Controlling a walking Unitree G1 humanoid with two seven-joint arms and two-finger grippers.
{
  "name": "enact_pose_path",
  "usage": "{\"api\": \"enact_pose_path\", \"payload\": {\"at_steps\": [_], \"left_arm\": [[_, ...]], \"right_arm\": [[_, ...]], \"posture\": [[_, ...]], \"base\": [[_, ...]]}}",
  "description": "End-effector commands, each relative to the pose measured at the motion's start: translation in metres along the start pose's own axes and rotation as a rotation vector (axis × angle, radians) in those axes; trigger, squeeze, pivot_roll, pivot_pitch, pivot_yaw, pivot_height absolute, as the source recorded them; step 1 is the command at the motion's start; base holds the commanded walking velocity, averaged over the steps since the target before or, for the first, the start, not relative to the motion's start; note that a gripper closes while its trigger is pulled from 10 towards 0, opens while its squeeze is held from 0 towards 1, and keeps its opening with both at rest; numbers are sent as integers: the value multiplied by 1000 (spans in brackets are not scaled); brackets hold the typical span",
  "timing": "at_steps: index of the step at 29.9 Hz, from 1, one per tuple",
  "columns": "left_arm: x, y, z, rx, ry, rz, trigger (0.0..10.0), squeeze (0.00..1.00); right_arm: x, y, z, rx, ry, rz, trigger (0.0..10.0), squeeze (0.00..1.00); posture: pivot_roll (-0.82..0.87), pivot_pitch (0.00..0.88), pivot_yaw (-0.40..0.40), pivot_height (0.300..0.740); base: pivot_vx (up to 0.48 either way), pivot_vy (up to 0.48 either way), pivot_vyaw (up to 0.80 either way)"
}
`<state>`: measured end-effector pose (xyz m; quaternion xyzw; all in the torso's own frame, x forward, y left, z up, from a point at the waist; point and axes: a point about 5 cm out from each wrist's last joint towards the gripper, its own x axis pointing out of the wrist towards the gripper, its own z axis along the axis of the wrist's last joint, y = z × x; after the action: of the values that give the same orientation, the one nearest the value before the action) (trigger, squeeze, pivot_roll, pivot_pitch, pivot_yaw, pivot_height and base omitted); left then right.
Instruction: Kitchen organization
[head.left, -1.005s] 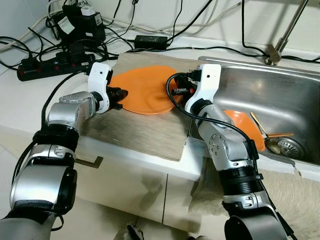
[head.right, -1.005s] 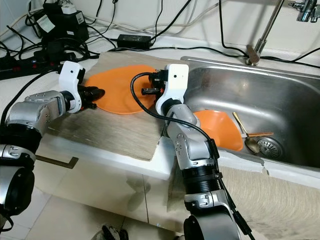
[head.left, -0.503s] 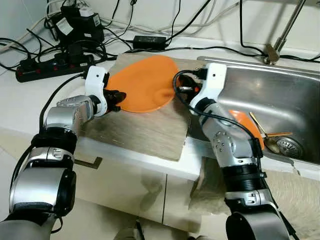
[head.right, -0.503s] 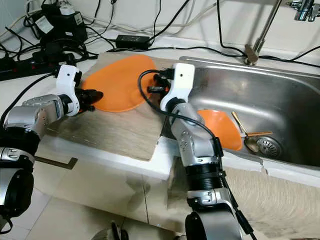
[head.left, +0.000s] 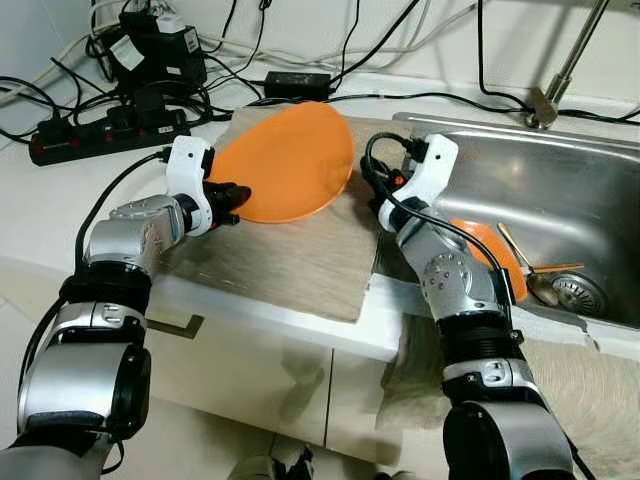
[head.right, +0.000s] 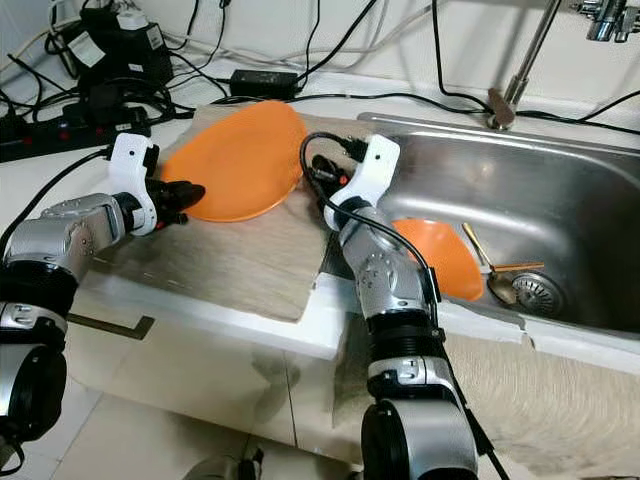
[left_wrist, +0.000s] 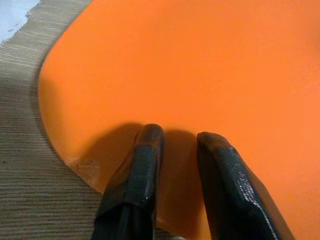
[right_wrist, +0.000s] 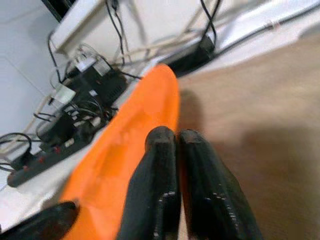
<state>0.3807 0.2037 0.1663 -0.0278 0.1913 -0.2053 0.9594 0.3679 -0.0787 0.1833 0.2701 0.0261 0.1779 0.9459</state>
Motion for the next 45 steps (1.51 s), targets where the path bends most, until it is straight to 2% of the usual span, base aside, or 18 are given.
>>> {"api": "enact_pose_path", "payload": {"at_steps": [1, 2, 3, 4, 5, 6, 7, 10, 18, 28, 31, 33, 35, 37, 38, 40, 43, 45], "left_arm": [[0, 3, -27, -39, 106, 14, 10000, 0], [0, 3, -27, -39, 107, 15, 10000, 0], [0, 3, -27, -39, 107, 15, 10000, 0], [0, 2, -28, -37, 109, 15, 10000, 0], [0, 2, -28, -36, 110, 16, 10000, 0], [0, 2, -28, -36, 110, 16, 10000, 0], [0, 2, -29, -34, 112, 17, 10000, 0], [1, 2, -28, -33, 112, 17, 10000, 0], [2, 0, -26, -27, 111, 12, 10000, 0], [1, 1, -24, -19, 111, 14, 10000, 0], [1, 1, -25, -20, 112, 14, 10000, 0], [1, 1, -25, -21, 112, 13, 10000, 0], [1, 1, -25, -20, 111, 12, 10000, 0], [2, 1, -25, -20, 110, 11, 10000, 0], [2, 1, -25, -19, 110, 11, 10000, 0], [2, 1, -25, -18, 109, 10, 10000, 0], [1, 1, -24, -16, 107, 13, 10000, 0], [1, 1, -24, -16, 107, 14, 10000, 0]], "right_arm": [[3, 2, 4, -39, -19, 1, 10000, 1000], [2, 2, 6, -85, -29, -9, 10000, 1000], [2, 2, 6, -85, -29, -9, 10000, 1000], [0, 2, 10, -179, -54, -26, 10000, 1000], [-1, 2, 11, -215, -64, -32, 10000, 1000], [-1, 2, 11, -215, -64, -32, 10000, 1000], [-4, 1, 15, -309, -83, -48, 10000, 1000], [-7, -1, 17, -373, -94, -73, 10000, 1000], [-9, -4, 12, -351, -87, -86, 10000, 1000], [-8, 3, 9, -313, -84, -56, 10000, 1000], [-7, 4, 9, -329, -84, -58, 10000, 1000], [-5, 2, 5, -276, -57, -75, 10000, 0], [-5, 2, 4, -242, -48, -75, 10000, 0], [-3, 0, -3, -126, -16, -67, 10000, 0], [-2, 0, -5, -102, -7, -66, 10000, 0], [-2, 0, -7, -90, -2, -65, 10000, 0], [1, 3, -13, -3, 29, -39, 10000, 0], [2, 5, -14, 4, 32, -32, 10000, 0]], "posture": [[48, 31, 21, 740], [47, 32, 22, 740], [47, 32, 22, 740], [44, 33, 23, 740], [44, 33, 23, 740], [44, 33, 23, 740], [38, 33, 26, 740], [34, 34, 29, 740], [30, 36, 39, 740], [38, 39, 38, 740], [39, 38, 36, 740], [38, 35, 33, 740], [38, 35, 33, 740], [42, 32, 32, 740], [43, 31, 32, 740], [43, 31, 32, 740], [46, 26, 32, 740], [49, 25, 31, 740]], "base": [[0, 0, 0], [0, 0, 0], [0, 0, 0], [0, 0, 0], [0, 0, 0], [0, 0, 0], [0, 0, 0], [0, 0, 0], [0, 0, 0], [0, 0, 0], [0, 0, 0], [0, 0, 0], [0, 0, 0], [0, 0, 0], [0, 0, 0], [0, 0, 0], [0, 0, 0], [0, 0, 0]]}}
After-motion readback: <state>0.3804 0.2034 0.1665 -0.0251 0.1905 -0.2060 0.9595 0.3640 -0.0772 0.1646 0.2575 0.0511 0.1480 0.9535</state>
